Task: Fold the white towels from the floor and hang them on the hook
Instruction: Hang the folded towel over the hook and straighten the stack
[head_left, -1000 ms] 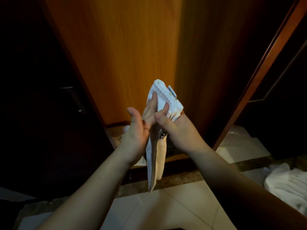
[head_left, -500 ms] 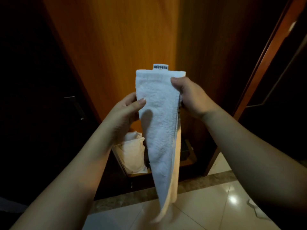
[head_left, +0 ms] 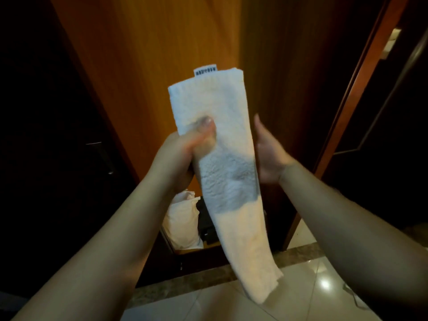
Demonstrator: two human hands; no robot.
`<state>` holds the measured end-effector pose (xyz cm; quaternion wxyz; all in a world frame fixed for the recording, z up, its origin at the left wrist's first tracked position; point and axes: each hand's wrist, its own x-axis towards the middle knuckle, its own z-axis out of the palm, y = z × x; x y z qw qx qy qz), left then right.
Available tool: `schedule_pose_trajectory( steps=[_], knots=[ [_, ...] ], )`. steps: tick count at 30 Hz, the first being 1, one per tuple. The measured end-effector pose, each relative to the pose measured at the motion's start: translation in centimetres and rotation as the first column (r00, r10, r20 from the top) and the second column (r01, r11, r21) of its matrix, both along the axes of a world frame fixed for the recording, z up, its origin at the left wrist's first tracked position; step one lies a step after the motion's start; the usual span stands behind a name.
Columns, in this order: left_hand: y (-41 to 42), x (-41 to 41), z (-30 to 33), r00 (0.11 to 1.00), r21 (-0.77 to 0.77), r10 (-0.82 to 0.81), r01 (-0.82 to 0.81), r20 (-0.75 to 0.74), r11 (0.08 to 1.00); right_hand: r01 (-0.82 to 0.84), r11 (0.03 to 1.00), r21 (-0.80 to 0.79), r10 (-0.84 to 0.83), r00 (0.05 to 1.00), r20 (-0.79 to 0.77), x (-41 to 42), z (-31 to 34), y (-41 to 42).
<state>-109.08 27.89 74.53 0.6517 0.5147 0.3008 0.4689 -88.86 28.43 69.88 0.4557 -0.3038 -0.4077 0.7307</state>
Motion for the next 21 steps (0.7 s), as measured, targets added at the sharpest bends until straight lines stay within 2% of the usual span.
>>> schedule_pose_trajectory(
  steps=[3, 6, 9, 11, 14, 17, 21],
  knots=[
    [0.5, 0.0, 2.1, 0.998, -0.059, 0.055, -0.055, 0.009, 0.997, -0.026, 0.998, -0.053, 0.03, 0.996, 0.086, -0.7, -4.5, -0.3],
    [1.3, -0.3, 3.6, 0.993, -0.132, 0.117, -0.118, -0.015, 0.984, -0.032, 0.997, -0.063, 0.04, 0.992, 0.12, -1.4, -5.7, -1.0],
    [2.4, -0.9, 4.4, 0.98, -0.157, 0.191, -0.198, -0.061, 0.967, 0.018, 1.0, -0.012, -0.017, 0.989, 0.148, -2.0, -6.6, -1.2],
    [3.1, -1.4, 4.8, 0.973, -0.172, 0.218, -0.228, -0.078, 0.958, 0.03, 0.996, 0.083, -0.049, 0.969, 0.24, -2.9, -6.8, -1.3],
    [3.9, -1.8, 5.7, 0.964, -0.184, 0.25, -0.263, -0.094, 0.947, 0.082, 0.984, 0.161, -0.138, 0.915, 0.379, -4.1, -6.6, -1.5],
    [4.5, -2.2, 6.4, 0.952, -0.193, 0.291, -0.305, -0.097, 0.933, 0.128, 0.959, 0.251, -0.234, 0.859, 0.455, -4.6, -6.4, -1.6],
    [4.9, -2.7, 7.2, 0.943, -0.205, 0.321, -0.332, -0.085, 0.921, 0.115, 0.912, 0.393, -0.354, 0.703, 0.616, -4.9, -5.8, -1.8]
  ],
)
